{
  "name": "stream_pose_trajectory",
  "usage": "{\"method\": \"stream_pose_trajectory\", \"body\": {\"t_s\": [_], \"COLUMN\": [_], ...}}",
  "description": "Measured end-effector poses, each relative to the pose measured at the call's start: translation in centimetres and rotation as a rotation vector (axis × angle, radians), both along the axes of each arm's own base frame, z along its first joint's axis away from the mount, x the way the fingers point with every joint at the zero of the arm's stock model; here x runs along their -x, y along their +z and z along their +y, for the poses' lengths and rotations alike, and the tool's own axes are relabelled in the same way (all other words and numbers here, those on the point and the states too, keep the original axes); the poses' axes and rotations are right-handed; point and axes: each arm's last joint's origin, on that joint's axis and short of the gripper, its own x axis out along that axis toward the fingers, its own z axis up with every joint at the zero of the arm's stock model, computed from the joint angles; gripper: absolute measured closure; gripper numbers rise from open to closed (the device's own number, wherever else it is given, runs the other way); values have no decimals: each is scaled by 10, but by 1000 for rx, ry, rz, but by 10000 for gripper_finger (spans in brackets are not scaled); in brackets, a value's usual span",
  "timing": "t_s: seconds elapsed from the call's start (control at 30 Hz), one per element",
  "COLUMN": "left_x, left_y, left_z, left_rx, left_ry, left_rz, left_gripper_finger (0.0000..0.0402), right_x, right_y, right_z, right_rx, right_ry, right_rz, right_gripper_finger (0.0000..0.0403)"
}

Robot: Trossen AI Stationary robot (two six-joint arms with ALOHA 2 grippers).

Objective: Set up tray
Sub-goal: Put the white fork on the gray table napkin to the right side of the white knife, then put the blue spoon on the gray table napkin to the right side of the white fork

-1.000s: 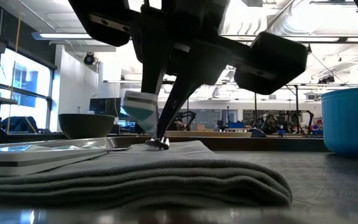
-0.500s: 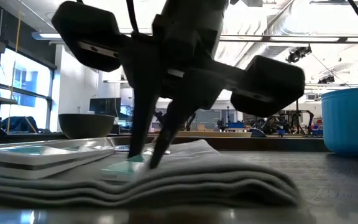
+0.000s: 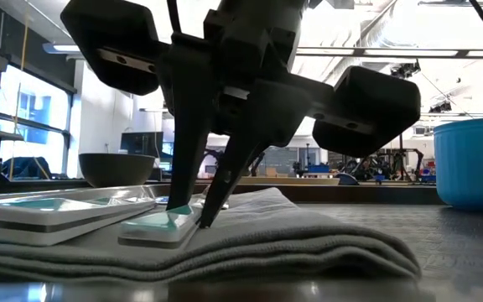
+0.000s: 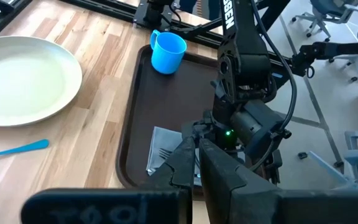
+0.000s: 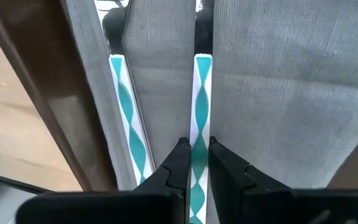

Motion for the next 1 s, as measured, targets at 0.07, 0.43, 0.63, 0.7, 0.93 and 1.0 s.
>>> {"method": "stream_pose_trajectory", "body": {"t_s": [0.07,0.43,0.63,0.7,0.93,1.0], "left_x": [0,0,0,0,0,0], "left_y": [0,0,0,0,0,0], "left_z": [0,0,0,0,0,0], "left_rx": [0,0,1,5,8,11], "left_ry": [0,0,1,2,4,5], "left_rz": [0,0,0,0,-1,-2], "left_gripper_finger": [341,341,341,341,341,341], "right_x": [0,0,0,0,2,3], "right_y": [0,0,0,1,14,20], "right_z": [0,0,0,0,-1,-2], "right_rx": [-8,-4,-3,-4,0,13], "right_ry": [4,6,13,22,43,49], "right_rz": [3,2,0,-3,-38,-52], "right_gripper_finger": [368,340,295,280,235,224]}}
